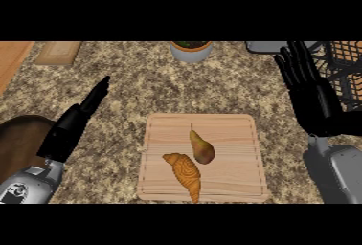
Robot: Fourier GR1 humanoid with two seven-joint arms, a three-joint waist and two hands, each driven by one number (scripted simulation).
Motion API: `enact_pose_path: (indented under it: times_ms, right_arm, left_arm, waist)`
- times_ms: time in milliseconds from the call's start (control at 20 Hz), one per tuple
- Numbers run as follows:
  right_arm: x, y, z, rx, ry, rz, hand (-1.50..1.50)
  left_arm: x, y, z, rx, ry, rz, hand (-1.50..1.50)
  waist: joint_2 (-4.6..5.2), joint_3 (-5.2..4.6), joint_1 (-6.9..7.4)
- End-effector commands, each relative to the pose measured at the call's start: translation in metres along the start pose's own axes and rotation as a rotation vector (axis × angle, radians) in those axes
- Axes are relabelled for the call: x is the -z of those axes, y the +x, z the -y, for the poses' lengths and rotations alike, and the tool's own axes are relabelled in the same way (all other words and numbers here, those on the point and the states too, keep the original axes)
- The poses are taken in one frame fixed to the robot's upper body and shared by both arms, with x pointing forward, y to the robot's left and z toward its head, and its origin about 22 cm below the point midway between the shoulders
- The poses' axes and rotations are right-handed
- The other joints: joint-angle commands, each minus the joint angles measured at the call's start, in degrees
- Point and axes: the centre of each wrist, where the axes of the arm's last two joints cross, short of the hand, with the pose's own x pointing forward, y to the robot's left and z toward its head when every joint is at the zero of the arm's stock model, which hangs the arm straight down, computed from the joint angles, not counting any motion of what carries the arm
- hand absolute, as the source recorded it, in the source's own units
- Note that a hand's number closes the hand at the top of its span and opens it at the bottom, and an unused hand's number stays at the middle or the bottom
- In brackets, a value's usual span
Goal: Pick the pear from the cutting board and place it in the tiered basket
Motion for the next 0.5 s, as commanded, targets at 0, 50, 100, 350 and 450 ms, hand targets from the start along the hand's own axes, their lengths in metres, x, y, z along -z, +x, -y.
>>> enact_pose_path:
  times_ms: [0, 50, 100, 350, 450]
  right_arm:
    - [0.015, -0.012, -0.005, 0.087, 0.060, -0.095, 1.50]
    - [0.026, -0.022, -0.010, 0.139, 0.130, -0.145, 1.50]
    - [0.031, -0.031, -0.023, 0.172, 0.181, -0.218, 1.50]
    - [0.027, -0.058, 0.000, -0.050, 0.188, -0.537, 1.50]
    - [0.013, -0.094, -0.035, 0.474, 0.237, -0.678, -1.50]
  left_arm:
    - [-0.001, -0.006, 0.016, -0.027, 0.029, 0.026, 0.00]
    - [0.005, 0.009, 0.006, -0.050, 0.070, 0.054, 0.00]
    - [0.006, 0.007, 0.015, -0.068, 0.093, 0.080, 0.00]
    - [0.011, 0.009, 0.032, -0.195, 0.159, 0.092, 0.00]
    - [0.012, 0.009, 0.037, -0.222, 0.177, 0.092, 0.00]
  waist:
    - [0.29, -0.63, 0.83]
    - [0.72, -0.57, 2.42]
    - [1.49, -0.58, 4.68]
    - [3.08, -1.12, 7.43]
    - [3.23, -0.43, 7.08]
